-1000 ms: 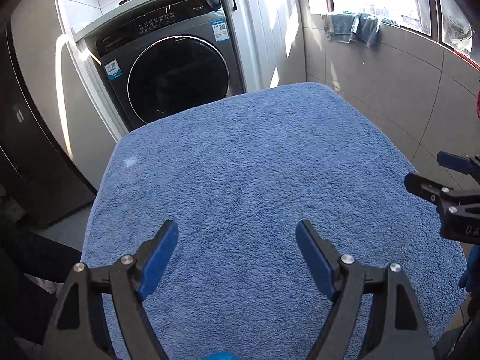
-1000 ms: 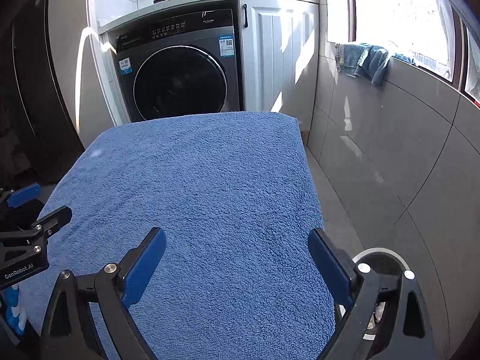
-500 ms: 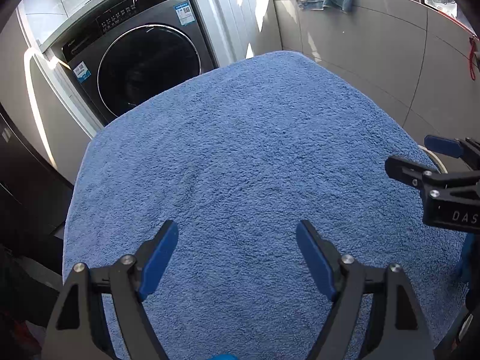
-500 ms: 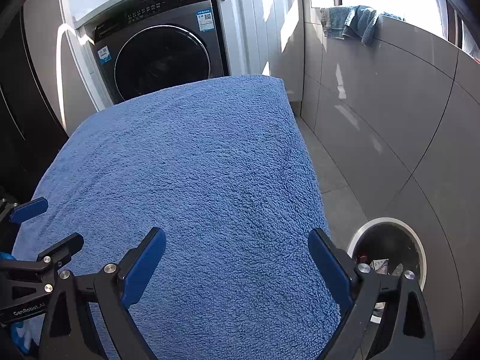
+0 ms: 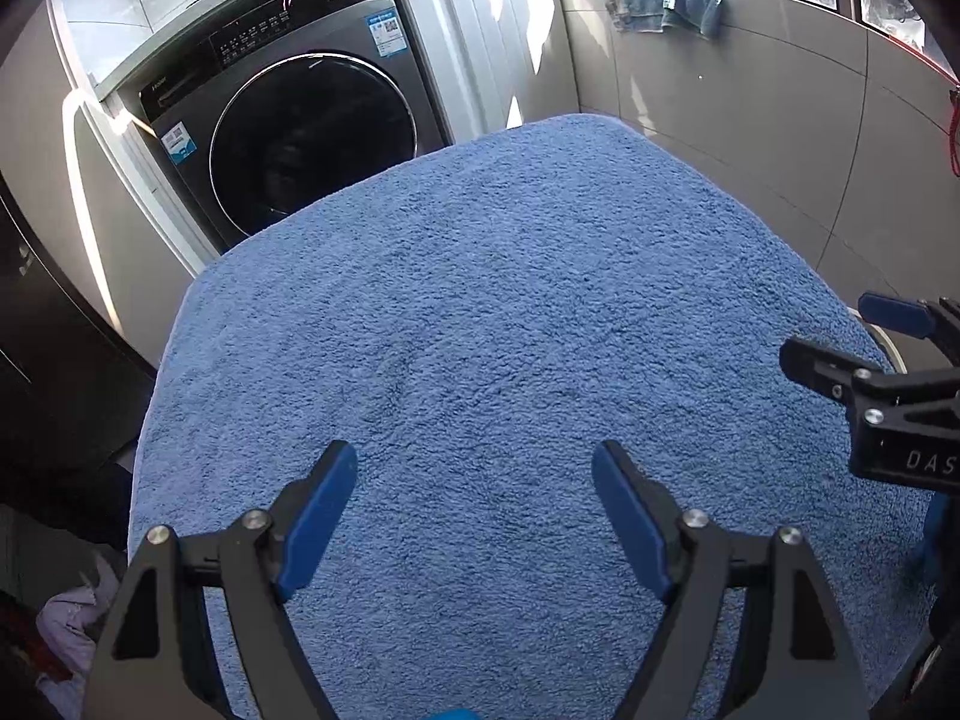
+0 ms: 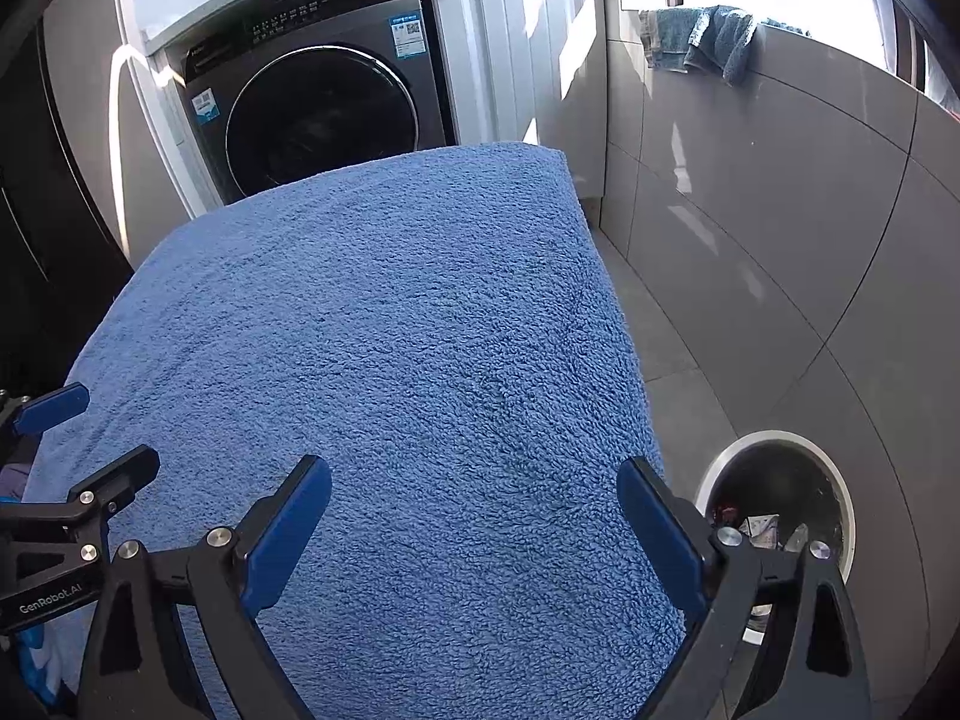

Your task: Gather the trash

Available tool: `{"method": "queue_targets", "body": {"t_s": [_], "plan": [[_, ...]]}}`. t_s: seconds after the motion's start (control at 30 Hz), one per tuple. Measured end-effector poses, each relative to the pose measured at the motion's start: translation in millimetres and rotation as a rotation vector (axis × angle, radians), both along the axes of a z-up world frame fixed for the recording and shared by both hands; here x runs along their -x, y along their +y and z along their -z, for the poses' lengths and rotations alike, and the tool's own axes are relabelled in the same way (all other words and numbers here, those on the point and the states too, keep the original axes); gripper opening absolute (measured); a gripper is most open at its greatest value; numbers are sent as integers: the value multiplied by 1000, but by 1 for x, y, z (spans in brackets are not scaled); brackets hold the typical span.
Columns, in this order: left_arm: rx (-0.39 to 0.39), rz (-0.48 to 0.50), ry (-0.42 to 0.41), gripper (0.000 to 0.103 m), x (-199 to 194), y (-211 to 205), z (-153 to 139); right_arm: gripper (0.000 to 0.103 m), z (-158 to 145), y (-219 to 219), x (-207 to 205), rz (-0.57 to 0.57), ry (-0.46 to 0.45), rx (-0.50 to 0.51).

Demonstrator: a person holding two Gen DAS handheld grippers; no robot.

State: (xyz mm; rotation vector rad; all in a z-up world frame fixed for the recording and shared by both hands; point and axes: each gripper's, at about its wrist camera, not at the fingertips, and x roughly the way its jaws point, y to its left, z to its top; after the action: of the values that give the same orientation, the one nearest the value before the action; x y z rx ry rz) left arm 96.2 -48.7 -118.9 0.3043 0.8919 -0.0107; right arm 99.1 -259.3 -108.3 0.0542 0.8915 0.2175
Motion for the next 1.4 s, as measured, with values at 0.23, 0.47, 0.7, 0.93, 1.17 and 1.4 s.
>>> {"method": "queue_targets", "body": {"t_s": [0.23, 0.47, 0.7, 0.93, 1.17, 1.4], "plan": [[9, -8, -18, 80, 2, 5, -5, 96, -6, 6, 3, 9, -10, 18], [31, -28, -45, 80, 7, 13, -12, 96, -17, 16, 11, 35, -42, 66], [70, -75, -111, 80, 15, 26, -28, 96, -35, 34, 18, 23, -84, 115], [66, -141, -183, 80, 20, 43, -45, 96, -57, 57, 25, -11, -149, 158], [80, -160, -230, 86, 32, 54, -58, 96, -70, 71, 34, -35, -194, 163], [98, -145, -268, 86, 45, 53, -66, 97, -78, 79, 42, -55, -217, 169]]}}
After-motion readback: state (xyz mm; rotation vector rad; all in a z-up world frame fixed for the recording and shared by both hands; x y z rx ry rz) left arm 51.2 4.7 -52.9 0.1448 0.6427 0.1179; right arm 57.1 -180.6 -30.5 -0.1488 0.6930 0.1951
